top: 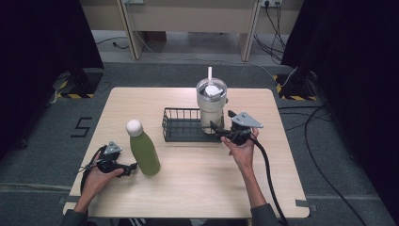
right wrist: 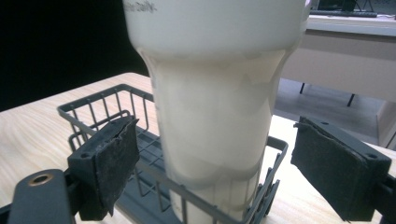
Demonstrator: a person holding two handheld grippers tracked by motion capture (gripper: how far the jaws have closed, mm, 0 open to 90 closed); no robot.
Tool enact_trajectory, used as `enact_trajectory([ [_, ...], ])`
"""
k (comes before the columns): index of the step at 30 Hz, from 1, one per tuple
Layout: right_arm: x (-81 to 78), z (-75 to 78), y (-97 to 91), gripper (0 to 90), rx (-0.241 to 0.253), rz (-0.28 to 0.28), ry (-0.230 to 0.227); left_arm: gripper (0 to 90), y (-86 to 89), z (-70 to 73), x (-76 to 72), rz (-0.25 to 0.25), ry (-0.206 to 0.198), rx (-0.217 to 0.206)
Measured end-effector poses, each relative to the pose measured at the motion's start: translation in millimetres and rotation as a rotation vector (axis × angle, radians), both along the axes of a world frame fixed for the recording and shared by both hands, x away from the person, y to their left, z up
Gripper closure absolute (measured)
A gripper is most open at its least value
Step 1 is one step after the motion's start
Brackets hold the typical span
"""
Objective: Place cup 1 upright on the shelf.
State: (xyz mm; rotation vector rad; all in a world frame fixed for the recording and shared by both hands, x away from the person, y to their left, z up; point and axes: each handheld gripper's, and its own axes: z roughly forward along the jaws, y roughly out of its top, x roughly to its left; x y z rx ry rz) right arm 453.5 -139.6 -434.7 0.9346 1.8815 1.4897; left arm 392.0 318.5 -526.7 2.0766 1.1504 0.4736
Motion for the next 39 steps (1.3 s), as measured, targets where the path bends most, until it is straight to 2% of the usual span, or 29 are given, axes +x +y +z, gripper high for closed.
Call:
enact_trajectory([
  [6,-11.0,2.3,-2.0,14.7,0.004,0.026,-0.005,0.0,0.0,0.0,0.0,0.0,0.0,0.0],
  [11,-19.3,1.9,-5.8,14.6,0.027,0.048,-0.007,0.0,-0.2,0.0,-0.1,-0.004,0.001,-0.001],
  [17,-24.9,-1.0,-6.7,14.7,0.014,0.054,-0.002,0.0,-0.3,0.0,-0.1,-0.006,0.0,-0.001],
  [24,-34.7,1.0,-8.3,14.7,0.01,0.069,-0.017,0.0,-0.2,0.0,-0.2,-0.006,0.0,-0.001],
  [39,-53.1,2.6,-13.8,14.7,0.007,0.087,-0.019,0.0,-0.3,0.0,-0.2,-0.006,0.0,-0.001],
])
